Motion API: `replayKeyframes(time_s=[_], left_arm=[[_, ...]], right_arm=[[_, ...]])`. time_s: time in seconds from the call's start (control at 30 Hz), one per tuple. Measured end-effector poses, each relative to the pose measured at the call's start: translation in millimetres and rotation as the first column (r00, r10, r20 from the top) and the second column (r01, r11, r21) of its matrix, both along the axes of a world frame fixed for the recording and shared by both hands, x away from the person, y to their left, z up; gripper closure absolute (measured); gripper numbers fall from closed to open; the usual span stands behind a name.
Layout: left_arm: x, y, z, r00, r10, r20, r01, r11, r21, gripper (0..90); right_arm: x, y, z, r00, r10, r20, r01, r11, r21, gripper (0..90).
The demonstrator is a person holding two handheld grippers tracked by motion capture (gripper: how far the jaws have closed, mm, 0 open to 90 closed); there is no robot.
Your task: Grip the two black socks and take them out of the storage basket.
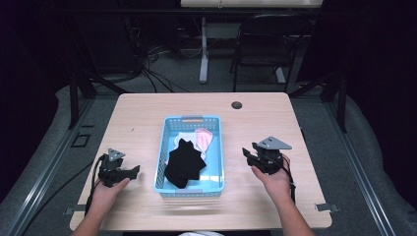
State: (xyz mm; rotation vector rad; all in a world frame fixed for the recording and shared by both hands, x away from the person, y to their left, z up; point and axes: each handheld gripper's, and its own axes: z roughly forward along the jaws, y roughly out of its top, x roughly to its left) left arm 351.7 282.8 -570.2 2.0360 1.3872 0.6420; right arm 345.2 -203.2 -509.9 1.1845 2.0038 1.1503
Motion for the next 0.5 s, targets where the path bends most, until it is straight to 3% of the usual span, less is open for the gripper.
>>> replayKeyframes(time_s=[0.1,0.23,0.5], left_arm=[[0.1,-0.1,-0.3,1.0000,-0.001,-0.002,0.001,1.0000,0.001,20.8],[0.6,0.1,-0.7,1.0000,0.000,-0.003,0.000,1.0000,0.000,20.8],[-0.5,0.2,-0.1,1.0000,0.003,-0.003,-0.003,1.0000,-0.005,20.8]], right_arm=[[-0.1,4.2,8.7,0.9998,0.009,0.019,-0.009,1.000,-0.007,55.4],[3.1,19.2,23.7,0.9970,0.077,0.010,-0.077,0.997,0.013,56.3],[6.9,47.9,36.6,0.9873,0.159,0.007,-0.159,0.987,-0.002,57.4]])
